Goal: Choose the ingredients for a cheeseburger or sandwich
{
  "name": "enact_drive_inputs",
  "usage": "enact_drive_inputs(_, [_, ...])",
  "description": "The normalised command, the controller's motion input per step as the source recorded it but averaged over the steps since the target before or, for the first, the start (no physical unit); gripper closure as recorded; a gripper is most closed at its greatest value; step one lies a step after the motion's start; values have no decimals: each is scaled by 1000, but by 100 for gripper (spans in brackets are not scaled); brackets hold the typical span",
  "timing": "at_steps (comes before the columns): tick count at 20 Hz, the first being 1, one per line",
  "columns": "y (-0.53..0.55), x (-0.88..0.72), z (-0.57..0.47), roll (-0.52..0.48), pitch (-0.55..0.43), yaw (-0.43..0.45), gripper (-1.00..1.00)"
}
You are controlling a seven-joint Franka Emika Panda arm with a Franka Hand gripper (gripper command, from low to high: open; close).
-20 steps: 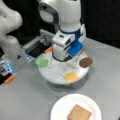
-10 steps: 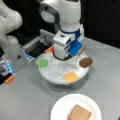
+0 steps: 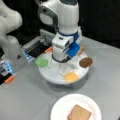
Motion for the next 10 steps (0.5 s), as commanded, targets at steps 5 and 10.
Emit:
enact_drive_inputs(5, [-205, -454, -169, 103, -299, 78, -100])
enact_drive_inputs(10, [-187, -423, -162, 112, -293, 50, -100])
